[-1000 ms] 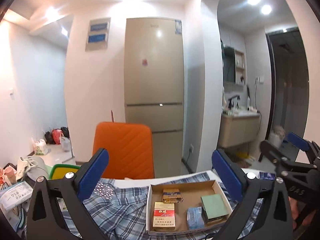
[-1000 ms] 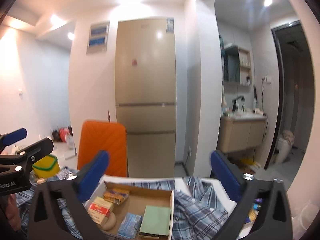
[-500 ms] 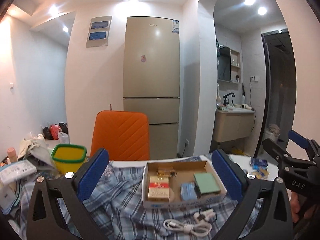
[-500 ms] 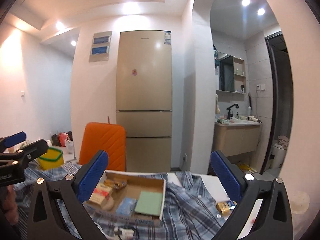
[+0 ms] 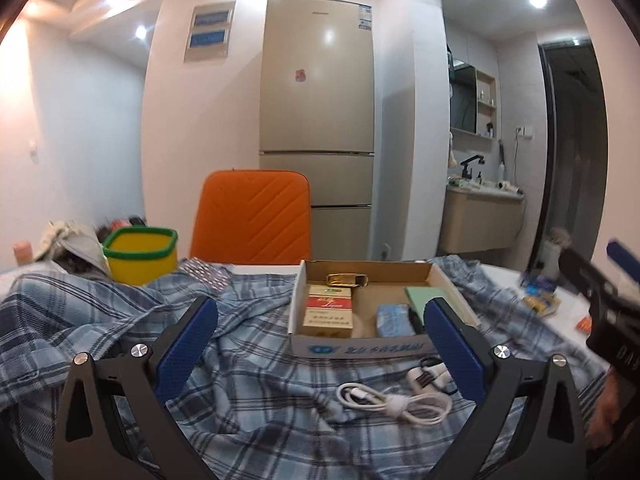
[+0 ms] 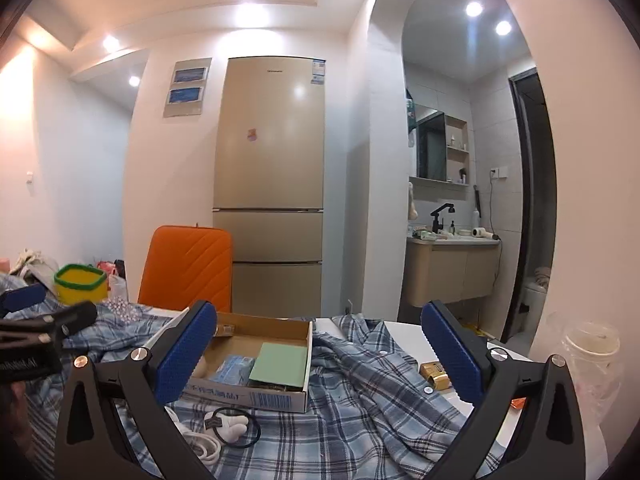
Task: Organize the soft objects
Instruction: 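Open both tools and raise them away from the box, then move the left tool toward the white earphones and cable beside the box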
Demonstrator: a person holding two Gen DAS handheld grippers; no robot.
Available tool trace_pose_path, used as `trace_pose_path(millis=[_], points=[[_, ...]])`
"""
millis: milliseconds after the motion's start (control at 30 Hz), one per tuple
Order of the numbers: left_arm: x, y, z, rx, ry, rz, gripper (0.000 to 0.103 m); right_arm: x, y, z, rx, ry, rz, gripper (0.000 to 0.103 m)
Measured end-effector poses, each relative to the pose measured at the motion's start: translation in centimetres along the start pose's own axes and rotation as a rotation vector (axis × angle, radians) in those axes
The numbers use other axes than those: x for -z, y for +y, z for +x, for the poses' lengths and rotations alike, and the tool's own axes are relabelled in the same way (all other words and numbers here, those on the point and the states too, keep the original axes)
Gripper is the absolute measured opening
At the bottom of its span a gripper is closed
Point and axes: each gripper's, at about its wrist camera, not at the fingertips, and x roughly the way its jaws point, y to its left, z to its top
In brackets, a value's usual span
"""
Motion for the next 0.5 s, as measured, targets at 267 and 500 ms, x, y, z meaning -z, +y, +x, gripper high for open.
trace_pose_path(millis=[267,500], points=[[0.2,-0.6,0.3,0.035,0.017,0.028,0.102,0.9,-0.2,1.4,-0.024,0.078,0.014,0.103],[0.2,-0.5,0.8,0.028,0.039,0.026,0.103,1.2,-0.6,2.3,-0.039,0.124,0.034,0.103]])
